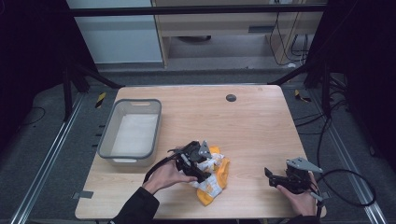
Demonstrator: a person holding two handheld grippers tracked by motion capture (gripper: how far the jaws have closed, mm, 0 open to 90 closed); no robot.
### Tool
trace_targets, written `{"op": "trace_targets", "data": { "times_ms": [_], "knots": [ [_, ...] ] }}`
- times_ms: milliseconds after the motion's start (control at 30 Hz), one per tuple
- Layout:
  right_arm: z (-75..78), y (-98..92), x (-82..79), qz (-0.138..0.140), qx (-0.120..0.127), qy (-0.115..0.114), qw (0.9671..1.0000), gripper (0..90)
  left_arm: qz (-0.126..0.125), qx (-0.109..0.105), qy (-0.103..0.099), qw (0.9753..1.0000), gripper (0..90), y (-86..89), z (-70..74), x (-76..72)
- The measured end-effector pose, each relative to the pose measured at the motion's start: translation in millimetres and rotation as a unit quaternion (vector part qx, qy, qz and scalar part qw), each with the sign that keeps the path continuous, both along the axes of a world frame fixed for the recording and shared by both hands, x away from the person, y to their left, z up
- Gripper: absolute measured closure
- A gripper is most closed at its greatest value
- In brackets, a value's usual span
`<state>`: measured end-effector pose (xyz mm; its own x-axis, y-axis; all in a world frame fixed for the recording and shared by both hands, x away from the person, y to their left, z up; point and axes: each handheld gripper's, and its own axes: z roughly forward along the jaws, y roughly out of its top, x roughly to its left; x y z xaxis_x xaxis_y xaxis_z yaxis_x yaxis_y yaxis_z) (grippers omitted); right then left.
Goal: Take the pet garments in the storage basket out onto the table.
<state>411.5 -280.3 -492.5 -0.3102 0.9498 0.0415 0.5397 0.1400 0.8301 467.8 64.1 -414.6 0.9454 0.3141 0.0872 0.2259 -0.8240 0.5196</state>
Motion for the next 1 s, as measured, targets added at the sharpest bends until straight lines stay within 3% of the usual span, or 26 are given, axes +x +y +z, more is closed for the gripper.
{"op": "trace_targets", "data": {
  "times_ms": [300, 500, 700, 867, 1000],
  "knots": [
    [-0.1, 0.0, -0.1, 0.000, 0.000, 0.001, 1.0000, 7.0, 0.013, -0.038, -0.001, 0.9992, 27.6, 19.0, 11.9, -5.5],
    [-0.4, -0.3, 0.0, -0.001, 0.000, 0.001, 1.0000, 7.0, 0.031, -0.071, -0.012, 0.9970, 25.3, 37.4, 14.2, -13.5],
    [-0.5, -0.2, -0.2, -0.002, 0.000, 0.002, 1.0000, 7.0, 0.046, -0.102, -0.018, 0.9936, 23.9, 55.9, 12.0, -22.0],
    [-0.6, -0.1, -0.4, -0.003, 0.000, 0.002, 1.0000, 6.9, 0.069, -0.139, -0.021, 0.9877, 23.3, 71.0, 10.1, -29.8],
    [-0.6, -0.7, -0.6, -0.004, 0.001, 0.002, 1.0000, 6.9, 0.082, -0.146, -0.025, 0.9856, 22.7, 80.9, 5.9, -35.3]
  ]
}}
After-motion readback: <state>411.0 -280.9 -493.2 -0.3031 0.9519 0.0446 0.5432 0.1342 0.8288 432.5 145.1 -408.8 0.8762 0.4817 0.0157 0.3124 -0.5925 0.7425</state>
